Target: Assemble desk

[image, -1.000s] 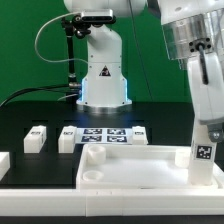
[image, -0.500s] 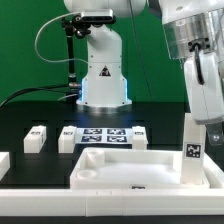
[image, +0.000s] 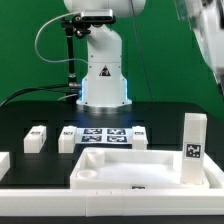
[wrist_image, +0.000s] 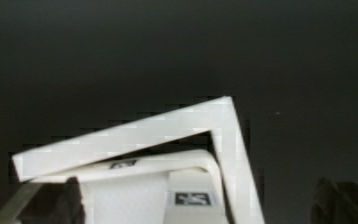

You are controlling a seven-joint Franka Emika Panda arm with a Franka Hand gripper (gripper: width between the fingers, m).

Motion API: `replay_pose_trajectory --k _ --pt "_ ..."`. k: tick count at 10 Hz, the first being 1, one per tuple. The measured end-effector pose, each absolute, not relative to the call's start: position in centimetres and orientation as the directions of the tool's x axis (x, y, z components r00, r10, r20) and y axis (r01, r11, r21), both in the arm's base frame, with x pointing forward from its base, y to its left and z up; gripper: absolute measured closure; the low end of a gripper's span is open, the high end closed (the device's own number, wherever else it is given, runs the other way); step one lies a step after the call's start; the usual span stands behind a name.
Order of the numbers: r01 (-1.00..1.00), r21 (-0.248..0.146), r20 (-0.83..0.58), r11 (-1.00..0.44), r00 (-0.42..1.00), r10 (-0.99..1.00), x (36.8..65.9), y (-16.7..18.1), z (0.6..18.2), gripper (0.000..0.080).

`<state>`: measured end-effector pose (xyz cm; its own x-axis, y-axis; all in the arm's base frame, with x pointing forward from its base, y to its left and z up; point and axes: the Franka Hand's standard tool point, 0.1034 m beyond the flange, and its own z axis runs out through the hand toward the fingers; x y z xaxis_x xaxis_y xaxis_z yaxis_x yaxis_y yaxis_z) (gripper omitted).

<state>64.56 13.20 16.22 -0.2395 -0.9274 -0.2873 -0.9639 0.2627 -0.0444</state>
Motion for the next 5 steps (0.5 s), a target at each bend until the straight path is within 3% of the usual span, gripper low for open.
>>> replay_pose_trajectory --k 5 --pt "-0.969 -0.039 -0.283 0.245 -0.224 -0.932 64.31 13.62 15.56 0.0150"
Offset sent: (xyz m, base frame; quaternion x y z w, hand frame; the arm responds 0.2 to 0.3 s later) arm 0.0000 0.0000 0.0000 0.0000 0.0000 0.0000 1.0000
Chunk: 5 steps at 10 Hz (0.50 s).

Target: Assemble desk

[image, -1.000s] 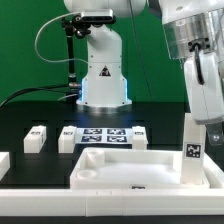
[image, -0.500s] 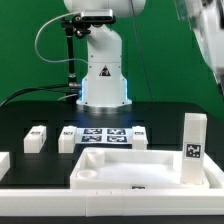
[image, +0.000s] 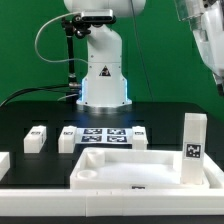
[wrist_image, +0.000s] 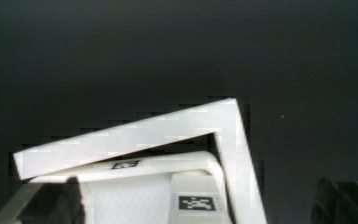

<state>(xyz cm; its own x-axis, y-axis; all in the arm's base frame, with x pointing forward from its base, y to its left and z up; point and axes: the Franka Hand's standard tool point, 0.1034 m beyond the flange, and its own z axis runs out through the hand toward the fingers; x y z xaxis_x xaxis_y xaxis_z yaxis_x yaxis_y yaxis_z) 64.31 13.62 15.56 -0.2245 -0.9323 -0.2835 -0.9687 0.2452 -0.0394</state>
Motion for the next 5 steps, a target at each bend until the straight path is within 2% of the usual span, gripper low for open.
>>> replay_pose_trajectory --k 3,5 --pt "-0.982 -0.060 -0.280 0.177 -0.154 -0.947 64.0 13.7 15.9 0.0150" --pt "-0.995 -0.063 -0.268 0.080 -0.060 -0.961 61.3 14.2 15.6 0.0150"
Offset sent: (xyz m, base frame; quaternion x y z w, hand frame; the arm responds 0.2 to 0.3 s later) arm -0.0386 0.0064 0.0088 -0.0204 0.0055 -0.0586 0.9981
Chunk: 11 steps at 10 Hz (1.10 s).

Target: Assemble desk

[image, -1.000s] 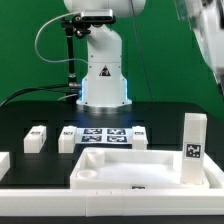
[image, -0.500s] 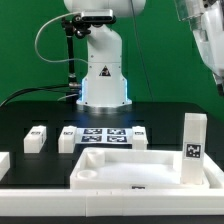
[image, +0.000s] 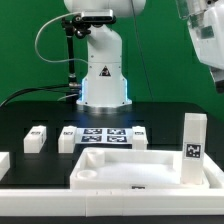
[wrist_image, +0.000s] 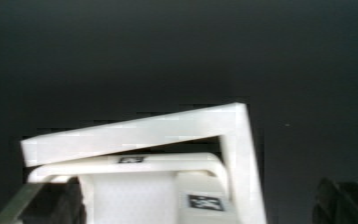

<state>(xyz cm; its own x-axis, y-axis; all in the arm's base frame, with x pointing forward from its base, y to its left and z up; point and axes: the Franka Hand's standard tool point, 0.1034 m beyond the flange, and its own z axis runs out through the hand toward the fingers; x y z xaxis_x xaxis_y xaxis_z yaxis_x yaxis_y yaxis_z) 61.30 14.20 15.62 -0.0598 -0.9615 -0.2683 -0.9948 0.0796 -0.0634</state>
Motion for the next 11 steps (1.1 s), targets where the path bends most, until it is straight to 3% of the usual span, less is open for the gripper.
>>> replay_pose_trajectory --k 2,7,8,11 --pt "-0.988 -0.087 -0.247 -0.129 0.147 -0.958 58.9 14.1 15.1 0.0150" --pt "-0.853 -0.171 -0.191 -0.492 0.519 -0.833 58.6 14.2 14.7 0.0150" --pt "-0.797 -0.194 -0.154 -0.572 0.600 -0.785 57.7 14.1 13.2 0.0150" --pt "-0.555 -0.180 -0.116 -0.812 0.832 -0.543 51.9 10.7 8.9 0.0150"
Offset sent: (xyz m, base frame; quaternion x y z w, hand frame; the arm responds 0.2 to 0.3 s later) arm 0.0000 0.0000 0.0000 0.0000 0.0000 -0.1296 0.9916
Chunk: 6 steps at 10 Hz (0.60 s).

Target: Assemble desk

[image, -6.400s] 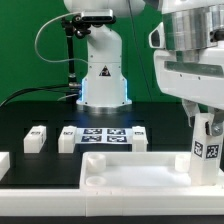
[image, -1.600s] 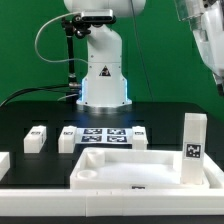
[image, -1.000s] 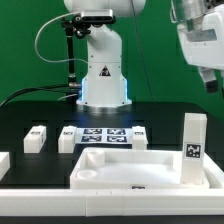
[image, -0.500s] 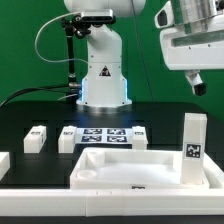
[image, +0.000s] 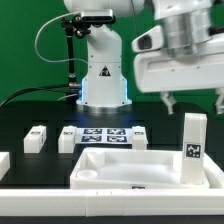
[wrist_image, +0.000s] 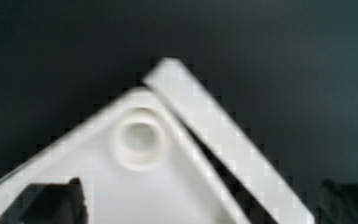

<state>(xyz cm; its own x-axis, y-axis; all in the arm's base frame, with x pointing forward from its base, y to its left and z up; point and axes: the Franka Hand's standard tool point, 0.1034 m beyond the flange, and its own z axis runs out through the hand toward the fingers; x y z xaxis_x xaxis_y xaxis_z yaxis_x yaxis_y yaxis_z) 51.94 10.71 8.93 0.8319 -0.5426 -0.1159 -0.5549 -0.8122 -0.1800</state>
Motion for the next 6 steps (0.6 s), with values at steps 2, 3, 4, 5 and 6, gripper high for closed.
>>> replay_pose_trajectory --k 2,3,4,5,6 --pt "-0.419 -0.166 -0.077 -0.893 0.908 -0.412 49.73 9.60 7.06 0.0150" --pt "-0.369 -0.171 -0.067 -0.913 0.929 -0.363 49.97 9.67 7.24 0.0150" --pt "-0.352 -0.173 -0.069 -0.920 0.936 -0.345 49.98 9.67 7.26 0.0150" --pt "-0.355 -0.171 -0.086 -0.919 0.935 -0.345 49.80 9.62 7.20 0.0150" --pt "-0.354 -0.171 -0.085 -0.919 0.935 -0.345 49.79 9.64 7.19 0.0150"
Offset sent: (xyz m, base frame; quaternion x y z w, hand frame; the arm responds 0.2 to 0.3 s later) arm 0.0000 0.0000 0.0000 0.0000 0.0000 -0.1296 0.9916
